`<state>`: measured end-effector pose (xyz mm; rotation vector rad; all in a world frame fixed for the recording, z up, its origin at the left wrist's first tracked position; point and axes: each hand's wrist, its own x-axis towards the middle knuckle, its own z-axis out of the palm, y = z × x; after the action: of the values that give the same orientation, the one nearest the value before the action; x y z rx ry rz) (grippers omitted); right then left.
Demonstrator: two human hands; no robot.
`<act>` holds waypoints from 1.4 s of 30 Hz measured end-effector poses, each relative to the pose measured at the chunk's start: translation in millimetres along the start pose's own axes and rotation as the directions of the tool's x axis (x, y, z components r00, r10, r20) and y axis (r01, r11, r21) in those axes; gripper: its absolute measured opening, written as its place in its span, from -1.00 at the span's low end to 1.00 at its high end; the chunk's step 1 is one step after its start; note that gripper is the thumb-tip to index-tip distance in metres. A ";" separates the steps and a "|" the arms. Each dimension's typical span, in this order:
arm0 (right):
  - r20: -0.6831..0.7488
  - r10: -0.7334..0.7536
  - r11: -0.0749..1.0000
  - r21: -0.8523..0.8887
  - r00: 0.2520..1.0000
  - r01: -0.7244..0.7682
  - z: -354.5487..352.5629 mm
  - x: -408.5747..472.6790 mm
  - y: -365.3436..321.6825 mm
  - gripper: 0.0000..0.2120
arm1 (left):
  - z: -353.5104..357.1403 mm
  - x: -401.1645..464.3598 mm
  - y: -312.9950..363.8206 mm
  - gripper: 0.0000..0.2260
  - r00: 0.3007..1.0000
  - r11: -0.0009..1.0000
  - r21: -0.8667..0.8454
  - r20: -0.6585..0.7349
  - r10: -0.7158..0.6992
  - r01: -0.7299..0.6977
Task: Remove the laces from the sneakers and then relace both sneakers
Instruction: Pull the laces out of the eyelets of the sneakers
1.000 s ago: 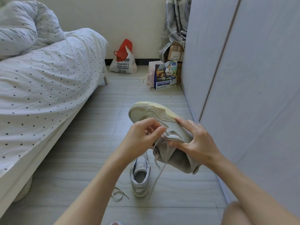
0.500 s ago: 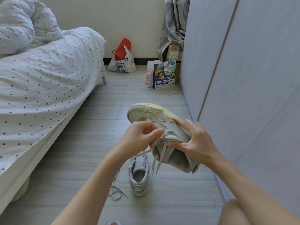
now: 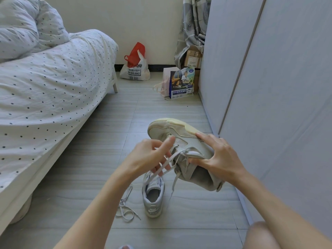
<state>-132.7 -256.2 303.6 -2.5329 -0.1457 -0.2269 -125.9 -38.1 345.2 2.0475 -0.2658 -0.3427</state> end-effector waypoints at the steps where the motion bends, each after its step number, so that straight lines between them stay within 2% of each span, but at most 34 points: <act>1: -0.003 -0.020 1.000 -0.016 1.000 0.020 0.0 -0.4 -1.4 -0.04 | 3.0 2.6 -1.8 -0.48 1.000 0.999 0.053 0.017 -0.004 0.003; 3: 0.001 -0.058 0.998 -0.038 0.998 0.058 0.9 -1.1 -5.2 -0.05 | 8.1 7.1 -4.7 -0.59 0.999 0.991 0.128 0.024 0.043 -0.046; 7: 0.007 -0.083 0.996 -0.024 0.997 0.083 3.3 -0.7 -10.6 -0.07 | 13.0 12.6 -3.8 -0.78 0.982 0.979 0.112 -0.066 0.178 -0.170; 8: 0.007 -0.080 0.997 -0.019 0.997 0.080 3.6 0.0 -11.2 -0.07 | 13.1 12.7 -1.7 -0.80 0.975 0.979 0.062 -0.094 0.202 -0.197; 10: 0.009 -0.069 0.998 -0.006 0.998 0.069 3.6 1.1 -11.3 -0.06 | 11.2 11.2 5.6 -0.85 0.960 0.956 -0.150 -0.160 0.229 -0.253; 11: 0.010 -0.061 0.998 0.002 0.998 0.061 3.6 1.4 -10.9 -0.06 | 7.8 10.1 9.9 -0.87 0.952 0.914 -0.293 -0.208 0.224 -0.279; 13: 0.010 -0.027 0.999 0.038 1.000 0.027 3.7 1.7 -9.5 -0.07 | -2.4 7.3 16.2 -0.89 0.943 0.752 -0.577 -0.270 0.194 -0.320; 14: 0.012 0.007 0.997 0.083 1.000 -0.008 3.6 1.9 -8.5 -0.08 | -7.9 6.5 16.7 -0.88 0.941 0.669 -0.665 -0.278 0.191 -0.332; 15: 0.015 0.050 0.987 0.151 0.999 -0.051 3.4 2.4 -7.0 -0.09 | -12.6 5.6 16.0 -0.86 0.942 0.632 -0.700 -0.272 0.194 -0.332; 16: 0.015 0.092 0.969 0.231 0.996 -0.093 3.1 3.0 -5.3 -0.12 | -15.9 4.0 15.3 -0.82 0.949 0.647 -0.695 -0.249 0.193 -0.314; 19: -0.012 0.188 0.875 0.457 0.982 -0.162 1.3 5.3 -0.3 -0.16 | -14.0 -1.5 14.1 -0.73 0.982 0.845 -0.502 -0.130 0.139 -0.186; 21: -0.043 0.231 0.800 0.577 0.972 -0.165 -0.3 6.3 1.2 -0.13 | -6.8 -0.7 13.2 -0.73 0.990 0.921 -0.370 -0.110 0.086 -0.121; 23: -0.092 0.249 0.748 0.650 0.964 -0.131 -2.4 6.8 1.1 -0.09 | -0.7 5.7 9.1 -0.77 0.965 0.957 -0.269 -0.258 0.040 -0.111; 25: -0.150 0.242 0.728 0.681 0.959 -0.077 -4.5 6.4 -0.3 -0.11 | 1.8 12.7 5.1 -0.85 0.907 0.981 -0.157 -0.420 0.036 -0.111; 26: -0.173 0.232 0.723 0.689 0.957 -0.050 -5.5 5.9 -1.9 -0.16 | 3.3 14.5 4.6 -0.88 0.905 0.984 -0.138 -0.422 0.045 -0.114; 29: -0.220 0.200 0.705 0.709 0.955 0.015 -7.3 4.4 -7.3 -0.25 | 13.4 17.9 2.5 -0.72 0.968 0.992 -0.070 -0.235 0.090 -0.109; 31: -0.236 0.193 0.697 0.716 0.953 0.036 -7.2 3.6 -11.2 -0.30 | 21.8 17.9 2.7 -0.78 0.971 0.992 0.010 -0.203 0.128 -0.128; 33: -0.253 0.202 0.688 0.724 0.946 0.047 -6.3 3.3 -15.4 -0.30 | 25.4 17.7 3.9 -0.88 0.920 0.972 0.164 -0.328 0.216 -0.170; 35: -0.277 0.225 0.684 0.727 0.934 0.051 -5.0 4.2 -18.5 -0.24 | 24.1 16.0 4.8 -0.84 0.837 0.943 0.254 -0.449 0.313 -0.216; 36: -0.286 0.239 0.679 0.733 0.928 0.051 -4.4 4.9 -19.2 -0.23 | 22.9 14.4 5.6 -0.80 0.805 0.923 0.280 -0.464 0.370 -0.263; 39: -0.292 0.286 0.636 0.770 0.913 0.047 -3.7 6.8 -20.1 -0.21 | 23.4 8.6 8.1 -0.81 0.776 0.839 0.396 -0.362 0.516 -0.374; 42: -0.295 0.282 0.643 0.765 0.913 0.048 -3.7 6.7 -19.9 -0.21 | 25.5 7.0 7.5 -0.85 0.796 0.787 0.494 -0.269 0.542 -0.369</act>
<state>-129.6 -241.5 318.8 -1.5884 0.0829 -0.4981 -128.6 -64.9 339.2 2.3191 -0.6233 0.4885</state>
